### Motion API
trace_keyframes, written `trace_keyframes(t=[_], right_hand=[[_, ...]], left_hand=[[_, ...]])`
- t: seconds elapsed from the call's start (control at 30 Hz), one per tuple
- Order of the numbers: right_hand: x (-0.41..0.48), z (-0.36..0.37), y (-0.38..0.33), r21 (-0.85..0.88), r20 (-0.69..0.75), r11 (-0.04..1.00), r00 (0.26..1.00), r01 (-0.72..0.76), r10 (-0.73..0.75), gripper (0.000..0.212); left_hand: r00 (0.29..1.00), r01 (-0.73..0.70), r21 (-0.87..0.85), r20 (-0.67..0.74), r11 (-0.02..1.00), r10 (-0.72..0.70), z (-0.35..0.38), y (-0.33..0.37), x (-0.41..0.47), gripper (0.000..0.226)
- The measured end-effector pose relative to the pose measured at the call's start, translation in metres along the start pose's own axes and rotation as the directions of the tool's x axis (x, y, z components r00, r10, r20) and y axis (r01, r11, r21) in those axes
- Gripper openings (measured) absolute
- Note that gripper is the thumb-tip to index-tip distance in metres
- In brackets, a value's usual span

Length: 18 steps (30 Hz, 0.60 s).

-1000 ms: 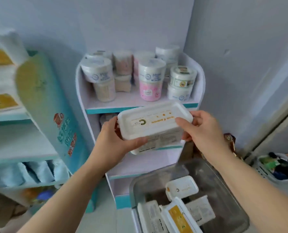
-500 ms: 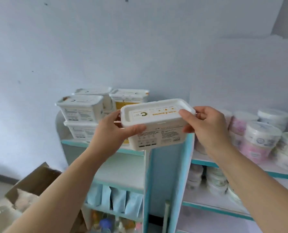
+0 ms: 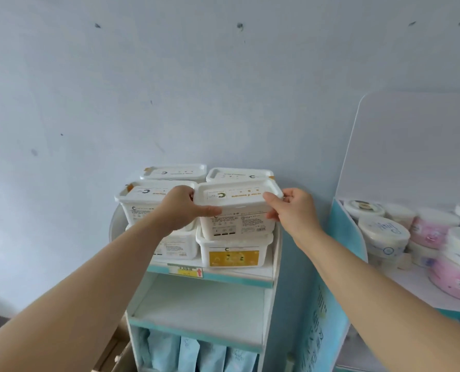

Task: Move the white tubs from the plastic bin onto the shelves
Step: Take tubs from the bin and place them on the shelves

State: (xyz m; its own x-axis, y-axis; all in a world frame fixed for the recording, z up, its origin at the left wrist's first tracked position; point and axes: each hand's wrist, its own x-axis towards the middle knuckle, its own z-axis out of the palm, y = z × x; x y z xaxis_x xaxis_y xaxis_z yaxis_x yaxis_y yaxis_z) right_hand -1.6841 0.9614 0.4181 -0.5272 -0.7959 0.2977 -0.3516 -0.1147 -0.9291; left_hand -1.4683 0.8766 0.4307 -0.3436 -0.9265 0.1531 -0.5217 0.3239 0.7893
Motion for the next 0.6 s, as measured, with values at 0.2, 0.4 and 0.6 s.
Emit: trace_keyframes(t=[0.2, 0.4, 0.6], right_hand=[[0.013, 0.010, 0.017, -0.038, -0.017, 0.998, 0.999, -0.052, 0.051, 0.025], [0.018, 0.016, 0.020, -0.043, -0.050, 0.997, 0.997, -0.059, 0.056, 0.026], [0.004, 0.028, 0.026, -0.073, -0.148, 0.997, 0.989, -0.036, 0.025, 0.028]], left_hand=[[0.996, -0.004, 0.057, -0.085, 0.998, 0.009, 0.005, -0.012, 0.018, 0.050], [0.985, -0.059, 0.060, -0.158, 0.997, 0.067, 0.010, -0.017, 0.026, 0.053], [0.982, -0.034, 0.208, -0.176, 0.978, 0.071, 0.011, -0.018, 0.020, 0.043]])
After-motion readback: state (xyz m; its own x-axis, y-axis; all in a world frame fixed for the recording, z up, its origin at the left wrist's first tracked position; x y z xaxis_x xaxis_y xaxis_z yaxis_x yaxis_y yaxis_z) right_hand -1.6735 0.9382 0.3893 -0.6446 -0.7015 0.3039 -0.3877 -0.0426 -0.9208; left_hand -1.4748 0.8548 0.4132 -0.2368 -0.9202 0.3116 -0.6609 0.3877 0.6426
